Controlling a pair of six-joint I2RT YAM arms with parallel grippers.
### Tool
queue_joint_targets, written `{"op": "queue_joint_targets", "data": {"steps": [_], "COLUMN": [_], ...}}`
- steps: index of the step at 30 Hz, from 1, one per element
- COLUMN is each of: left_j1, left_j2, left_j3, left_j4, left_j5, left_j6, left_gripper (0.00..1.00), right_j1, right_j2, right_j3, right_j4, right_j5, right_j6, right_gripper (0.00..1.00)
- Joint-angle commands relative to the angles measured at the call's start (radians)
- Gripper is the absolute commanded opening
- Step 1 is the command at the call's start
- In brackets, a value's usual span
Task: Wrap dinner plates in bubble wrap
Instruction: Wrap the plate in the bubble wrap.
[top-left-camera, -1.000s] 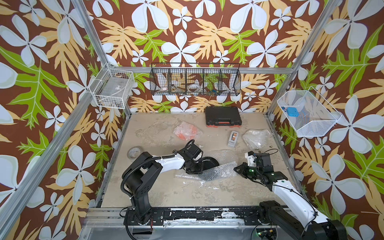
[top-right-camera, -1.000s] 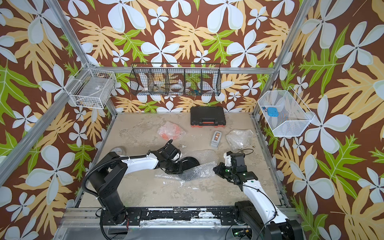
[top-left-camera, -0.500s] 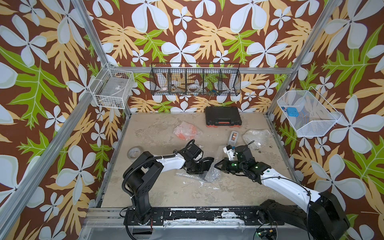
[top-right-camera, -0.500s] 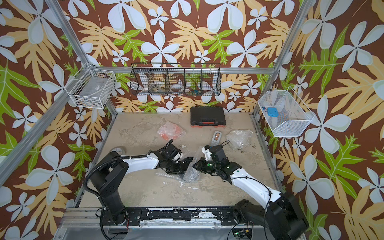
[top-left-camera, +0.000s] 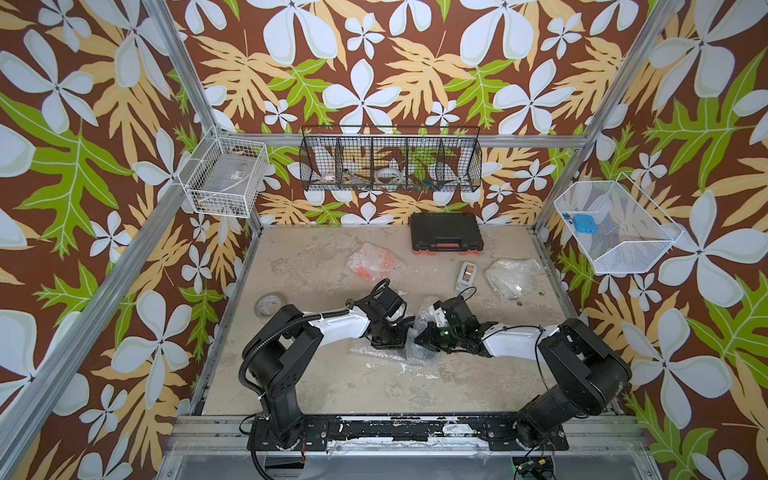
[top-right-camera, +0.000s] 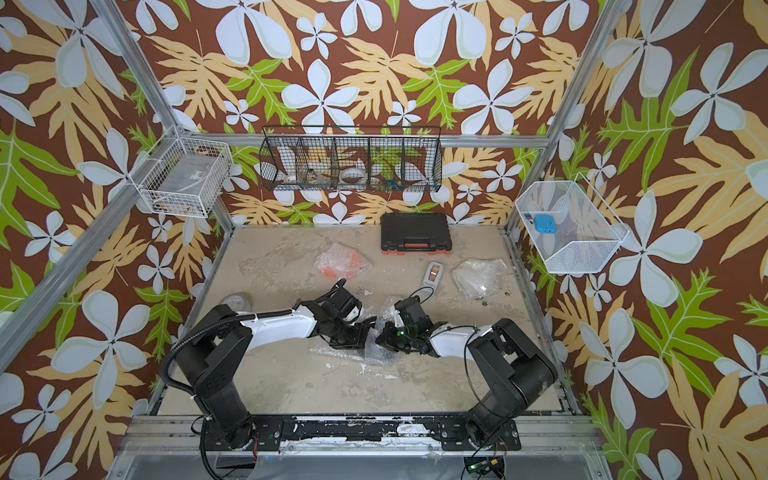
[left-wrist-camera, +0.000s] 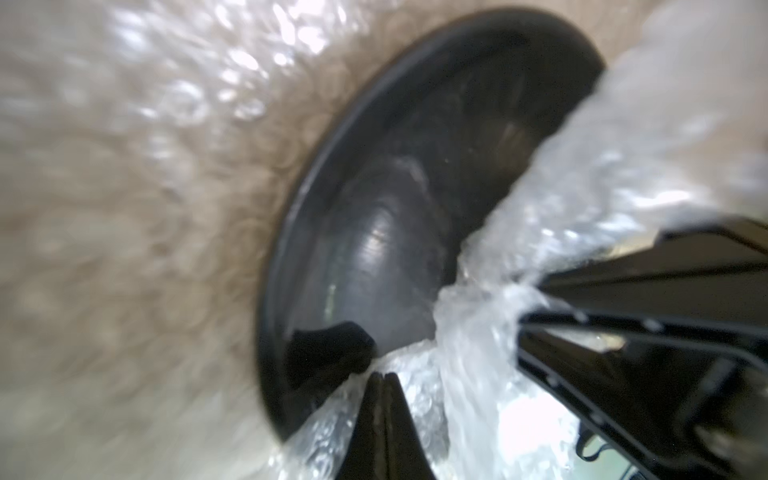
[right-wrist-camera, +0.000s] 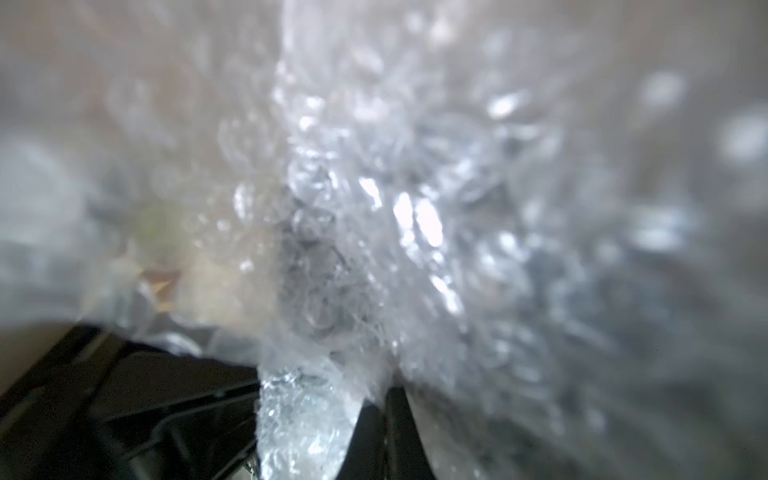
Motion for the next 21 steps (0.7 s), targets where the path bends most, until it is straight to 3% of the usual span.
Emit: {"op": "queue_joint_targets", "data": {"steps": [1,7,12,21], "left_j1": [0.001,-0.027,-0.098,-0.101], "left_j2": [-0.06,-0.131,-0.058,0.097], "left_j3": [0.051,0.125,0.066,0.027], "left_j4": [-0.098,-0.133,0.019,0.051], "left_j5": [-0.055,-0.043,0.059,-0.086], "left_j6": [0.001,-0.042,-0.108,-0.088], "left_gripper": [0.05,0.05,0.05,0.04], "right_j1": [0.001,0.001,0.006,0.01], "right_j2": [0.012,-0.021,-0.049,-0.113], "right_j3": [-0.026,-0.062,-0.078,-0.06], "right_j4": [0.007,0.016,0.022,-0.051], "right_j5": [0.046,0.045,0.036,0.018], "right_j6": [0.004,0.037,0.06,0.028], "right_gripper": [0.0,0.0,0.0,0.0]}}
